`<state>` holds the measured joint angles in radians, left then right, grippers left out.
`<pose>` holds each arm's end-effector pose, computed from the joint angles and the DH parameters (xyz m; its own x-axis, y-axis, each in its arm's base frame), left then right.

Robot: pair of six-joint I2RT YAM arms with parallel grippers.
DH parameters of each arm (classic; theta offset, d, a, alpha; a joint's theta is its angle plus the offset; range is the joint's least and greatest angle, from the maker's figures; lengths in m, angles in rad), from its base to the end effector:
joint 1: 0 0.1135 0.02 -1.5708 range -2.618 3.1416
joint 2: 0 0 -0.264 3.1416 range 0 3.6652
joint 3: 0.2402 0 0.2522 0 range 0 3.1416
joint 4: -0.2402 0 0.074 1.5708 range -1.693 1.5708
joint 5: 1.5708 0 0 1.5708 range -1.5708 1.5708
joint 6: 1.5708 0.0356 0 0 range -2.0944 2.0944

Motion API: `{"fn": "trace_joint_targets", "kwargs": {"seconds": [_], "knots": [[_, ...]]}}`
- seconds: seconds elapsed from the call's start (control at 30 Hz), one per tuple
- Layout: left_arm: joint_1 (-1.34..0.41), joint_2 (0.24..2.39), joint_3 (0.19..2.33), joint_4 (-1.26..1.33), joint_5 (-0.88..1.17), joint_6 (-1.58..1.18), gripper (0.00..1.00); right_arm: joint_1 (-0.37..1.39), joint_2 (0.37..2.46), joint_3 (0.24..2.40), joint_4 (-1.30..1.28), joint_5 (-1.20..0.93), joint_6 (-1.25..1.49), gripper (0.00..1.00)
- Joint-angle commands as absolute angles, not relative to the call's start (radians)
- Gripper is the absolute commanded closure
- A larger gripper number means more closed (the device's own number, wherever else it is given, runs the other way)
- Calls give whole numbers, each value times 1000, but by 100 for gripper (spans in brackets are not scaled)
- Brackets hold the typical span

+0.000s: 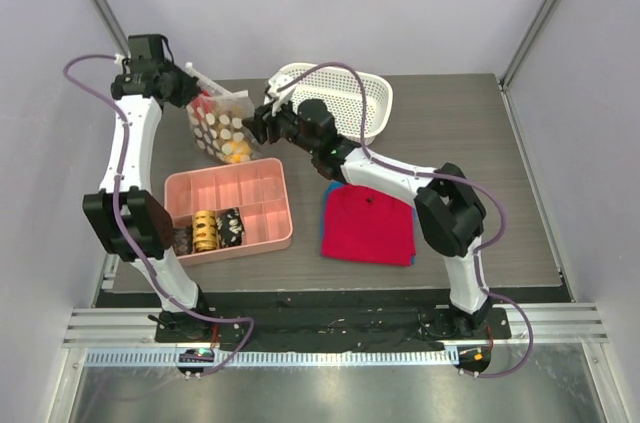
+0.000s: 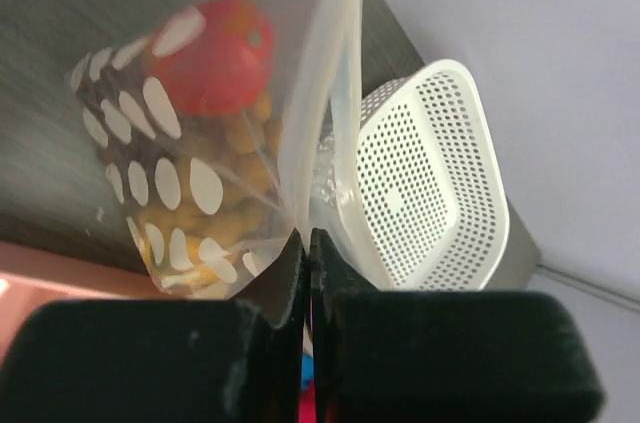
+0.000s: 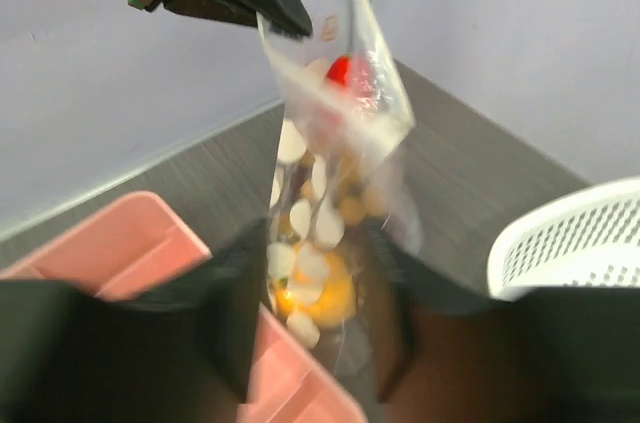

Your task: Open the zip-top bag and remove the fake food

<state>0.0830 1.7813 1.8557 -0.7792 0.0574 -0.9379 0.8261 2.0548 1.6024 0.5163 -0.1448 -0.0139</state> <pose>0.3972 0.0310 0.3787 -0.3503 -0.8369 -0.4206 -0.5438 0.5473 -0.6362 0.3340 0.3699 0.3010 0.0547 0.0391 -0.9977 -0.8245 0.5654 -0.0231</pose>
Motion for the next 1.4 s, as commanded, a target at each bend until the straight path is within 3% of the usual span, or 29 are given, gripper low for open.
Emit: {"fn": "trace_joint_targets", "kwargs": {"seconds": [0.0,0.2,0.33,0.43,0.6,0.67,0.77,1.23,1.37], "knots": [[87,1776,1985,-724,103,-635,100,833,1881,1623,358,-54,218,45],[87,1856,2097,-788,299,-402,100,828,1864,1754,154,-35,301,41],[77,1807,1949,-706,370,-374,100,810,1953,1899,61,-64,345,40],[72,1775,1861,-608,410,-385,100,792,2055,2058,-27,-86,412,46],[67,1795,1818,-574,466,-406,100,770,2251,2296,-126,-159,512,79],[64,1801,1815,-569,477,-414,100,769,2273,2296,-120,-157,537,91],[57,1795,1798,-546,480,-428,100,769,2296,2267,-124,-121,529,97],[35,1778,1729,-413,566,-598,100,778,2442,2307,-89,-169,485,98],[31,1772,1721,-416,555,-601,100,778,2456,2315,-156,-66,425,84]]}}
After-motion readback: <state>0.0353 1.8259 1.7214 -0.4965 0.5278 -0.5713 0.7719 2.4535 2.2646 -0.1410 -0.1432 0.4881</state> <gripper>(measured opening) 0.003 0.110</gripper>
